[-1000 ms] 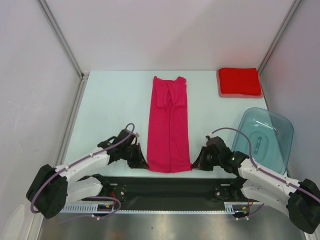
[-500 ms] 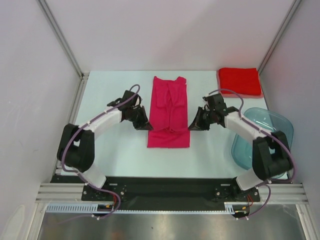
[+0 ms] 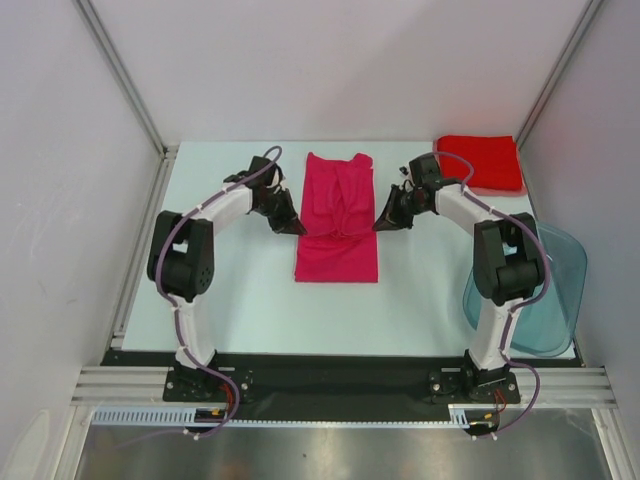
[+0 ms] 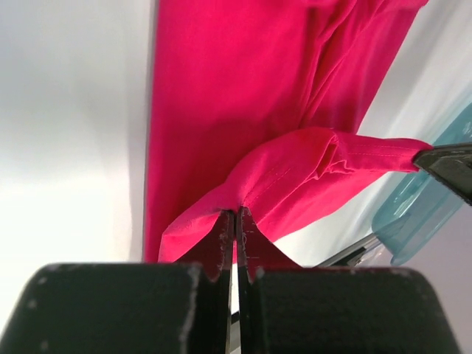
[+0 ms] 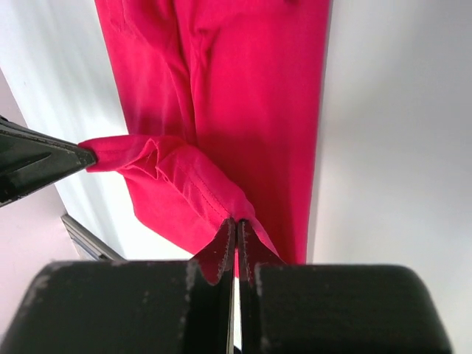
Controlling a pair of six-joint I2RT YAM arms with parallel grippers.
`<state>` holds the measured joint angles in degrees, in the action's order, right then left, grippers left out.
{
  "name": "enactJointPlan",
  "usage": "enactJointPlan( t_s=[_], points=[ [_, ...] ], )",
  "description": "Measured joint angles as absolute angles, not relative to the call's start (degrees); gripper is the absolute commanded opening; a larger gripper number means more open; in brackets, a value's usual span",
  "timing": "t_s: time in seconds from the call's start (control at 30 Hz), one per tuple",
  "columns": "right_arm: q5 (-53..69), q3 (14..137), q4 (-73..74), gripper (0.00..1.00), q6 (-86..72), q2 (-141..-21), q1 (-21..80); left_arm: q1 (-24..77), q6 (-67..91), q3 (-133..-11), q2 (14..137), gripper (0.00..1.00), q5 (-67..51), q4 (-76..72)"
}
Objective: Fold and stack the t-shirts
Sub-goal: Fold the tshirt
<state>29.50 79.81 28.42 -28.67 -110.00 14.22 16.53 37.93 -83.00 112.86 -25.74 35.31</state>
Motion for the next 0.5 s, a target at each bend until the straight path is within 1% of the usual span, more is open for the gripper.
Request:
enactJointPlan(
  t_s=[0.23,0.5],
  points=[
    [31.2,83.83,29.32,0.0,-28.36,-114.93,12.6,15.97,37.93,-90.8,118.67,0.0,-27.38,36.45],
    [32.73,87.29,29.93,0.0,-28.23,-118.93,12.08,14.11,37.87,-92.53,120.75,0.0,-27.83,37.69]
  ],
)
